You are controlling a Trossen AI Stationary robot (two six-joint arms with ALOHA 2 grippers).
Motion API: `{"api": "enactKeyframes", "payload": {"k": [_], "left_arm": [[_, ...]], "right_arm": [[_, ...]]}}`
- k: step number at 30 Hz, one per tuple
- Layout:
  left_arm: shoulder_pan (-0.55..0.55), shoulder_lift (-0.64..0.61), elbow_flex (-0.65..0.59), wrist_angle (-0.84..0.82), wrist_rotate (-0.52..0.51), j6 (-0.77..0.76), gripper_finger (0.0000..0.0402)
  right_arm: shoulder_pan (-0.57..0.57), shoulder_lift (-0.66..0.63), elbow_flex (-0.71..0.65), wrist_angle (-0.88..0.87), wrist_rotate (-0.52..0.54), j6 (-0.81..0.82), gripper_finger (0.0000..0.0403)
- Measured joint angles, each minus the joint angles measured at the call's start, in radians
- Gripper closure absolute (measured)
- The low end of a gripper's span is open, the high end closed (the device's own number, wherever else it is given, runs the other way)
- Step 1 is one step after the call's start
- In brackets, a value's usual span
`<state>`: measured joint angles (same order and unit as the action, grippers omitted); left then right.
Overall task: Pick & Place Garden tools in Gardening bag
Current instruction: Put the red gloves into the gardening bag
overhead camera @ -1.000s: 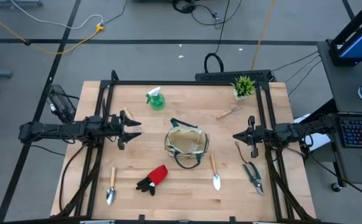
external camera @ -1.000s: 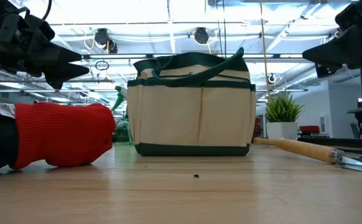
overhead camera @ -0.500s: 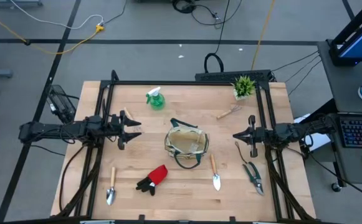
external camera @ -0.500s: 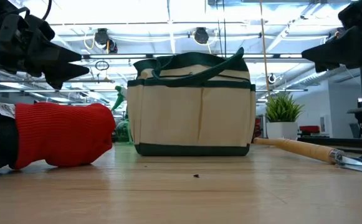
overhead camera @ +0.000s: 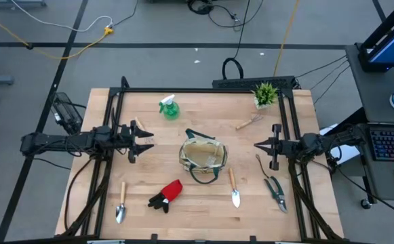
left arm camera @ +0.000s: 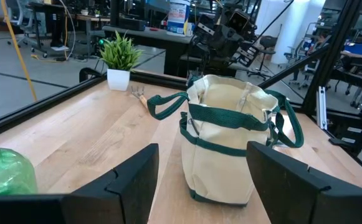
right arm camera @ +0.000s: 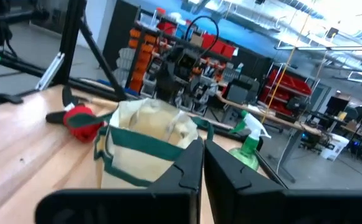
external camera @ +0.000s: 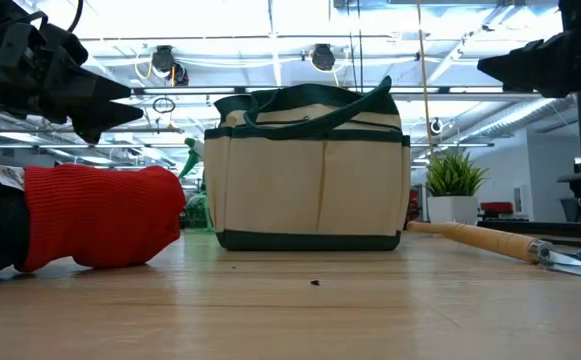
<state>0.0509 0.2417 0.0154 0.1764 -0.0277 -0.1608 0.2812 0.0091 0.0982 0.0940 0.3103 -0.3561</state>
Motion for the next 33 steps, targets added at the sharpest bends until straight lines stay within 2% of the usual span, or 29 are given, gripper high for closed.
{"api": "enactKeyframes", "payload": {"k": [13, 16, 22, 27, 33], "left_arm": [[0.000, 0.000, 0.000, 0.014, 0.000, 0.007, 0.0153], [0.000, 0.000, 0.000, 0.075, -0.008, -0.023, 0.0153], [0.000, 0.000, 0.000, 0.232, -0.026, -0.136, 0.0153], [0.000, 0.000, 0.001, 0.324, -0.026, -0.379, 0.0153], [-0.043, 0.000, 0.038, 0.366, 0.001, -0.372, 0.0153]], "right_arm": [[0.000, 0.000, 0.003, 0.005, 0.001, 0.003, 0.0394], [0.000, 0.000, 0.004, 0.005, 0.001, 0.003, 0.0394], [0.000, 0.000, 0.005, 0.006, 0.001, 0.003, 0.0394], [0.000, 0.000, 0.005, 0.006, 0.001, 0.003, 0.0394], [0.000, 0.000, 0.005, 0.006, 0.002, 0.003, 0.0394]]}}
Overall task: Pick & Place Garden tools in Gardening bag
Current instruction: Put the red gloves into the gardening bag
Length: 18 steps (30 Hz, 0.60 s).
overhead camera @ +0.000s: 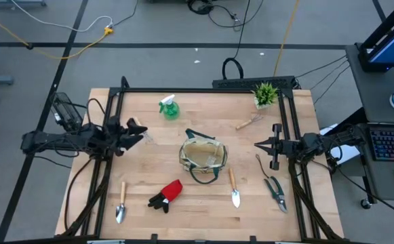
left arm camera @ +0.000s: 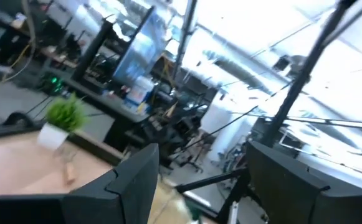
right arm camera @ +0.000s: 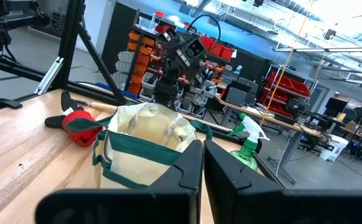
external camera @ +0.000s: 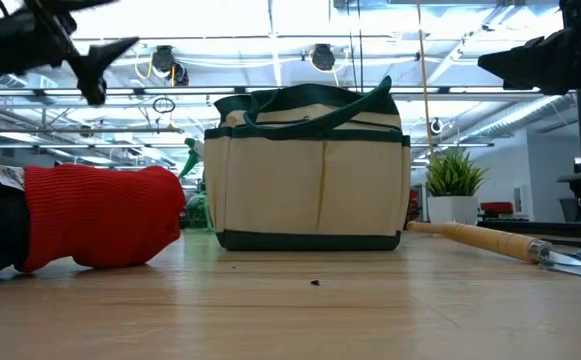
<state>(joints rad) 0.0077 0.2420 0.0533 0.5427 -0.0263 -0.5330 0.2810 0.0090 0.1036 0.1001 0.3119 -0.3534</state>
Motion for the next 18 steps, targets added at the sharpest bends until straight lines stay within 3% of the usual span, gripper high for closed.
{"api": "enactKeyframes", "payload": {"k": [3, 8, 14, 18], "left_arm": [[-0.040, 0.003, 0.072, -0.106, 0.000, 0.023, 0.0153], [-0.119, 0.086, 0.276, -0.482, -0.021, 0.037, 0.0153], [-0.235, 0.337, 0.515, -0.726, -0.086, 0.029, 0.0153], [-0.308, 0.523, 0.673, -0.911, -0.102, -0.071, 0.0153]], "right_arm": [[0.000, 0.000, 0.000, 0.000, 0.000, 0.000, 0.0394], [0.000, 0.000, 0.000, 0.000, 0.000, 0.000, 0.0394], [0.000, 0.000, 0.001, 0.000, 0.000, -0.002, 0.0394], [0.000, 0.000, 0.001, 0.000, 0.000, -0.001, 0.0394]]}}
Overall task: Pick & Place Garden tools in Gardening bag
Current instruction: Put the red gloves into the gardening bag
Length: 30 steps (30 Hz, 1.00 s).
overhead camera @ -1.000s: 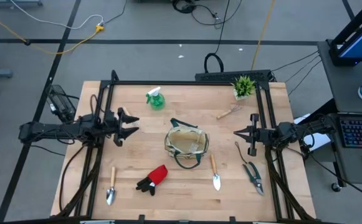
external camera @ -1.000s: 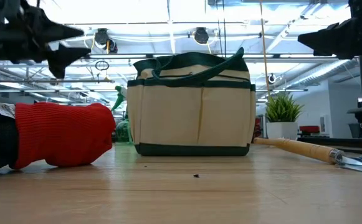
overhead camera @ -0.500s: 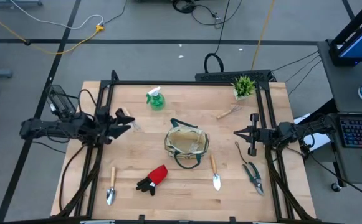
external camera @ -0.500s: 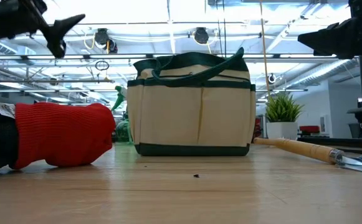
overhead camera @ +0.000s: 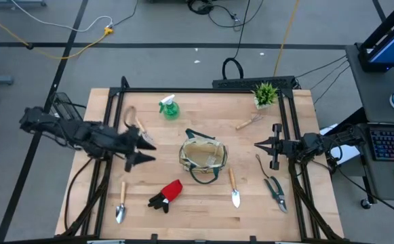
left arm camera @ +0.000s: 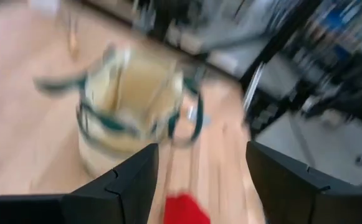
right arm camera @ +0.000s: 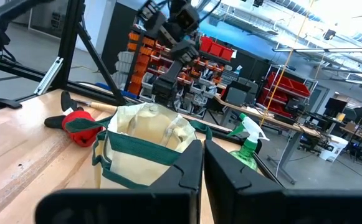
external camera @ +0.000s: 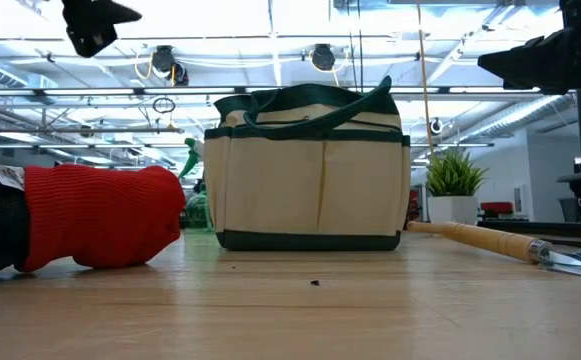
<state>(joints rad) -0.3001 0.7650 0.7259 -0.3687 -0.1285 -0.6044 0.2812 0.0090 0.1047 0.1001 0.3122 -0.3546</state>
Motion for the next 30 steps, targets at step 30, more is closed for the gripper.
{"api": "enactKeyframes", "payload": {"k": [30], "left_arm": [[-0.220, 0.573, 0.213, -0.191, 0.119, -0.606, 0.0153]], "right_arm": [[0.000, 0.000, 0.000, 0.000, 0.000, -0.053, 0.0394]]}}
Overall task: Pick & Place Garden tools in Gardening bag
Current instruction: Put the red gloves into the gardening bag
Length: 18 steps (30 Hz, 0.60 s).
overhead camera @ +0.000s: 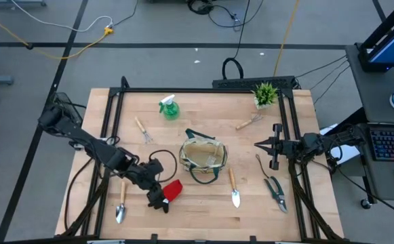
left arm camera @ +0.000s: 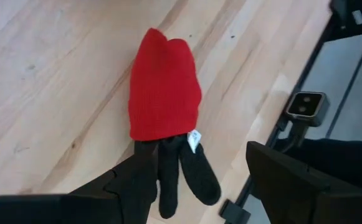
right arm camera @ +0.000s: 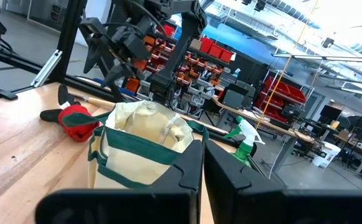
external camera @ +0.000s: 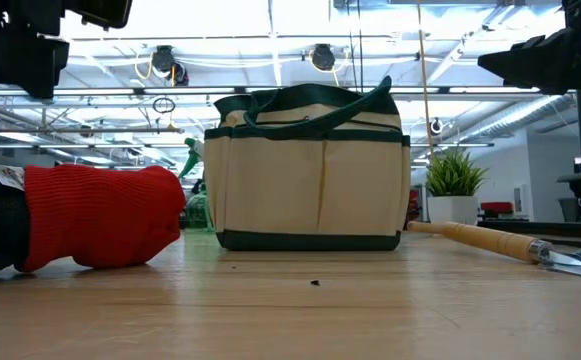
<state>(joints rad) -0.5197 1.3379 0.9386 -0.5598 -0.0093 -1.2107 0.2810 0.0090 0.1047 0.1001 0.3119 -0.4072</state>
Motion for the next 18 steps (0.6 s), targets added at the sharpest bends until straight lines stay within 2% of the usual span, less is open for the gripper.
{"api": "enactKeyframes", "payload": {"k": [10, 18], "left_arm": [[-0.023, -0.001, 0.000, -0.001, -0.060, 0.051, 0.0143], [-0.026, -0.001, 0.000, -0.022, -0.133, 0.074, 0.0067]], "right_arm": [[0.000, 0.000, 0.000, 0.000, 0.000, 0.001, 0.0394], [0.000, 0.000, 0.000, 0.000, 0.000, 0.000, 0.0394]]}}
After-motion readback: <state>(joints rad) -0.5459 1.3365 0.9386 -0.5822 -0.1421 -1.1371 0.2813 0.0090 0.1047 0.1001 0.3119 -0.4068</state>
